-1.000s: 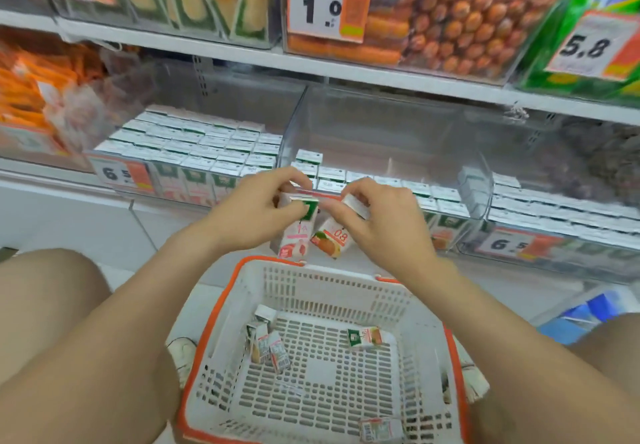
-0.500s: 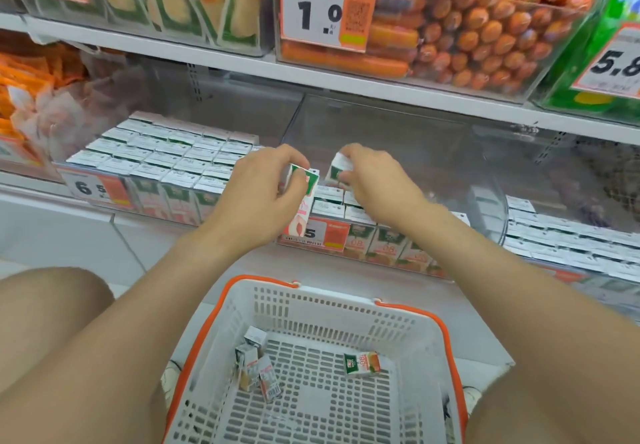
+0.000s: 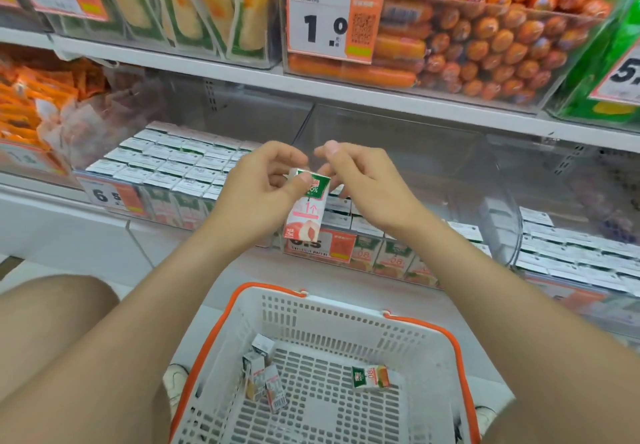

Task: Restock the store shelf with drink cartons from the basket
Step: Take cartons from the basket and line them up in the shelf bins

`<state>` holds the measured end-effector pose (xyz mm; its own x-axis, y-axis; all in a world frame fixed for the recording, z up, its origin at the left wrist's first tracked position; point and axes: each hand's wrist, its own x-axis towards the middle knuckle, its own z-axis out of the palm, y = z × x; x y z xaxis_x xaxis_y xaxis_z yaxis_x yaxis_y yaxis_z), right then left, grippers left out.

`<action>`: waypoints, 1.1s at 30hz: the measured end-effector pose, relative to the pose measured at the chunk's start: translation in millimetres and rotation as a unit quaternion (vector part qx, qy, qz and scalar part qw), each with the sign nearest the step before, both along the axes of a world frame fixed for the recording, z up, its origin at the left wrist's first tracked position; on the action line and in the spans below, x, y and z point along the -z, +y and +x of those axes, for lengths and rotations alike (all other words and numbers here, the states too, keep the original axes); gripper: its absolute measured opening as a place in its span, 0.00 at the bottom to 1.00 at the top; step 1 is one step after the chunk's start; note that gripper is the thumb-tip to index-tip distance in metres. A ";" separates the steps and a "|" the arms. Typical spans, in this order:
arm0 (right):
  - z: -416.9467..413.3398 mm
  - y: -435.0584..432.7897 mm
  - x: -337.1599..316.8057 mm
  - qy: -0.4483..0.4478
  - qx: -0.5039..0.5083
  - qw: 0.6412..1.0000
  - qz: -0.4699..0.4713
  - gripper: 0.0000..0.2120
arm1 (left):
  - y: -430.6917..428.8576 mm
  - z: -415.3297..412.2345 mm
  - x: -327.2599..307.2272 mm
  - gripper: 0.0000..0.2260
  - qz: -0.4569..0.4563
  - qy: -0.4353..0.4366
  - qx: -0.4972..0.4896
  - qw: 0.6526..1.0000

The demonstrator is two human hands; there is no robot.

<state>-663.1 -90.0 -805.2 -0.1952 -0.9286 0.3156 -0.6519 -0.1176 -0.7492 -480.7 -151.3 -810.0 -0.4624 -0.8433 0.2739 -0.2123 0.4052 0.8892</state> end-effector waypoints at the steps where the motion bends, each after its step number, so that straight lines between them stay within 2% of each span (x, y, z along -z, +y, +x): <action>1: 8.4 5.3 -1.7 -0.015 -0.031 0.999 -0.008 0.18 | 0.1 4.6 -5.3 0.09 0.026 0.018 0.004 1.000; 3: 19.8 13.1 -1.1 -0.040 -0.067 0.997 0.012 0.13 | -1.3 14.0 -14.5 0.11 0.074 0.052 0.025 0.996; 5: 29.9 14.0 -2.6 -0.068 -0.093 0.993 0.034 0.16 | -5.4 28.0 -23.6 0.12 0.095 0.070 0.059 0.991; 8: 49.0 9.4 -12.4 -0.147 -0.083 0.985 0.046 0.10 | -24.7 46.9 -33.7 0.08 0.050 0.013 0.083 0.995; 10: 63.5 1.3 -17.0 -0.156 -0.006 0.988 0.018 0.09 | -44.1 58.3 -32.0 0.10 0.003 -0.047 0.055 0.997; 11: 69.2 -4.8 -17.4 -0.130 0.046 0.990 -0.008 0.10 | -55.9 63.1 -27.3 0.12 -0.037 -0.098 0.021 0.994; 13: 78.8 -20.8 -17.7 -0.050 0.116 0.990 -0.059 0.13 | -77.0 71.1 -10.8 0.12 -0.115 -0.225 -0.033 0.967; 15: 85.1 -41.2 -17.4 0.057 0.124 0.988 -0.072 0.13 | -90.5 72.1 5.8 0.14 -0.141 -0.331 -0.037 0.933; 17: 87.9 -64.4 -15.6 0.180 0.112 0.975 -0.059 0.11 | -94.9 66.5 12.4 0.19 -0.148 -0.379 -0.031 0.913; 19: 87.1 -88.7 -15.1 0.312 0.115 0.943 -0.029 0.10 | -96.0 59.7 13.5 0.23 -0.149 -0.397 -0.020 0.905; 21: 86.6 -111.7 -15.4 0.437 0.135 0.889 0.008 0.10 | -97.1 56.3 13.9 0.25 -0.140 -0.431 0.010 0.892; 22: 87.1 -121.5 -15.6 0.473 0.151 0.868 0.032 0.11 | -97.9 56.6 15.3 0.26 -0.132 -0.453 0.032 0.881; 25: 90.7 -142.3 -19.5 0.461 0.168 0.863 0.118 0.13 | -99.9 58.1 17.7 0.27 -0.115 -0.490 0.080 0.861; 29: 88.5 -160.2 -25.9 0.434 0.159 0.867 0.185 0.15 | -97.4 55.4 17.5 0.26 -0.120 -0.499 0.076 0.855; 33: 83.9 -165.8 -24.1 0.445 0.086 0.850 0.269 0.12 | -93.3 54.2 16.5 0.25 -0.123 -0.496 0.073 0.857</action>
<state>-579.2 -255.8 -781.2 -0.2489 -0.9672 -0.0514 -0.9613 0.2402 0.1352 -426.5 -244.6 -826.5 -0.6657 -0.7304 -0.1529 -0.7453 0.6406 0.1846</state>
